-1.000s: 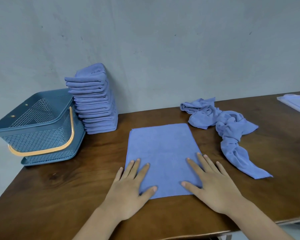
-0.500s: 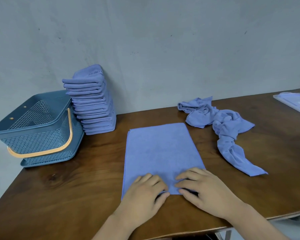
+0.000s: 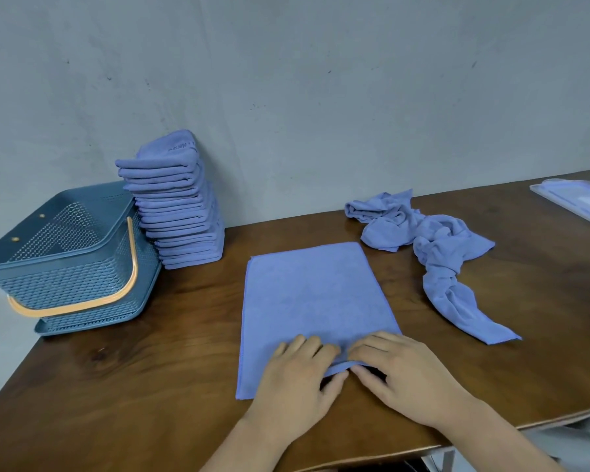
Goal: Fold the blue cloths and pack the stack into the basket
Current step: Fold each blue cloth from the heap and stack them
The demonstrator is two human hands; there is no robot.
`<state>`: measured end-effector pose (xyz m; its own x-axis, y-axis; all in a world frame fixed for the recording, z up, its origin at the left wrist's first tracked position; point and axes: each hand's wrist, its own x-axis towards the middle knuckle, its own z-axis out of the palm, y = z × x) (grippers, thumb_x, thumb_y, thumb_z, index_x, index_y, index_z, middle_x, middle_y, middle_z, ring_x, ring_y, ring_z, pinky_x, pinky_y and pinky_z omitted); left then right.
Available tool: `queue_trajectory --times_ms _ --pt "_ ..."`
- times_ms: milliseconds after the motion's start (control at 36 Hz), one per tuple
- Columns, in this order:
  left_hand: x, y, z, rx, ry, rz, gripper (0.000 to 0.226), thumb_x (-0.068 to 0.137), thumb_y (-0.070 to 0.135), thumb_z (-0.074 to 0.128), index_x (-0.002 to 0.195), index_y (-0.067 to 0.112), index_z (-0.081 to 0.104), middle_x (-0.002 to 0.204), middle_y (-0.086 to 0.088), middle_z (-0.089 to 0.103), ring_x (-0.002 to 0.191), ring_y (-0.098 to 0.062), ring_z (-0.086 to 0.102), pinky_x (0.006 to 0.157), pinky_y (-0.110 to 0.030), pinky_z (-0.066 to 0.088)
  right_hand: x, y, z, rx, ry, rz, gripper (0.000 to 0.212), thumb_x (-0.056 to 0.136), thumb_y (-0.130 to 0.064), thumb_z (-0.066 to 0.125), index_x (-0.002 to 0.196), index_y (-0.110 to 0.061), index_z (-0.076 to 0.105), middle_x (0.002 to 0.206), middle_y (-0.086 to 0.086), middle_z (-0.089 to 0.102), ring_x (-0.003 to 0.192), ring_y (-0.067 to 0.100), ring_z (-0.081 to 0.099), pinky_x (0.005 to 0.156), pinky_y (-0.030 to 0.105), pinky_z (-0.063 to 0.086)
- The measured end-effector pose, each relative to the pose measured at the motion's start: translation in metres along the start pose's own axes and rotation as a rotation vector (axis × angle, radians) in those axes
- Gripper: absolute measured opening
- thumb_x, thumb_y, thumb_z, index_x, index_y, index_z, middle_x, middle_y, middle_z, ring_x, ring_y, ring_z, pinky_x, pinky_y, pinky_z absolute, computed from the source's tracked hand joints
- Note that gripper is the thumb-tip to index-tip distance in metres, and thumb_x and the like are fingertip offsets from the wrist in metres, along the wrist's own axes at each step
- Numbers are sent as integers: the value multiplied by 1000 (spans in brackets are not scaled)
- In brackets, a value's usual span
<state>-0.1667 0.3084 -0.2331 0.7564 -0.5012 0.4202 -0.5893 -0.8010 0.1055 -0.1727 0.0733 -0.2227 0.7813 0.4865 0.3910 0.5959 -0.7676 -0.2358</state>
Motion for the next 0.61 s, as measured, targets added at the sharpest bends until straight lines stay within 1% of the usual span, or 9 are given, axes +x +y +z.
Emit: queue_trajectory --times_ms 56,111,222,306,361,417,472,528,611 --pt "-1 -1 1 9 25 -6 17 98 49 60 107 37 68 94 15 52 88 -12 55 71 -29 49 -2 2 0 19 -13 9 19 107 -48 52 117 -41 67 115 -28 65 107 -6 59 89 17 51" --pt "-8 -9 -2 -17 26 -37 14 98 44 61 109 38 69 97 15 51 90 -12 55 72 -29 49 -6 8 -1 46 -21 45 21 105 -46 56 121 -43 68 122 -30 64 114 -9 58 93 17 52" --pt "-33 -43 -15 -94 -17 -120 20 98 40 63 118 43 68 112 24 56 105 -3 57 87 -22 45 -22 29 -7 116 -4 194 30 100 -40 63 129 -48 69 134 -37 60 126 -13 55 104 21 52" --pt "-54 -69 -31 -181 -53 -204 23 101 32 67 120 47 67 120 33 56 114 5 56 97 -20 43 -29 32 -18 282 48 344 30 99 -32 71 123 -49 74 127 -40 64 121 -14 59 103 17 49" --pt "-63 -78 -44 -240 -65 -267 25 102 29 68 116 49 66 120 35 58 114 4 58 94 -21 47 -27 28 -27 425 87 440 25 99 -28 72 117 -45 77 115 -36 71 111 -10 66 97 17 50" --pt "-66 -79 -52 -338 -52 -355 22 102 29 68 110 50 67 117 31 63 111 -2 62 87 -26 52 -24 23 -34 529 91 493 22 101 -24 70 112 -41 78 109 -30 75 106 -5 69 94 17 51" --pt "-67 -78 -56 -437 -27 -430 17 102 31 68 106 47 70 110 24 68 104 -8 65 84 -32 55 -22 19 -39 596 75 513 22 102 -23 68 110 -40 78 109 -26 76 106 -4 69 93 15 50" --pt "-66 -75 -60 -505 -8 -485 12 103 34 67 105 45 72 106 20 72 99 -10 67 84 -36 55 -21 16 -44 659 66 529 21 103 -22 67 109 -38 79 110 -22 77 107 -2 69 93 15 50" --pt "-65 -70 -66 -601 0 -545 11 103 36 66 106 40 75 101 13 76 94 -13 69 82 -39 56 -22 14 -51 752 68 552 19 102 -23 67 107 -34 81 110 -14 78 108 3 71 96 21 52"
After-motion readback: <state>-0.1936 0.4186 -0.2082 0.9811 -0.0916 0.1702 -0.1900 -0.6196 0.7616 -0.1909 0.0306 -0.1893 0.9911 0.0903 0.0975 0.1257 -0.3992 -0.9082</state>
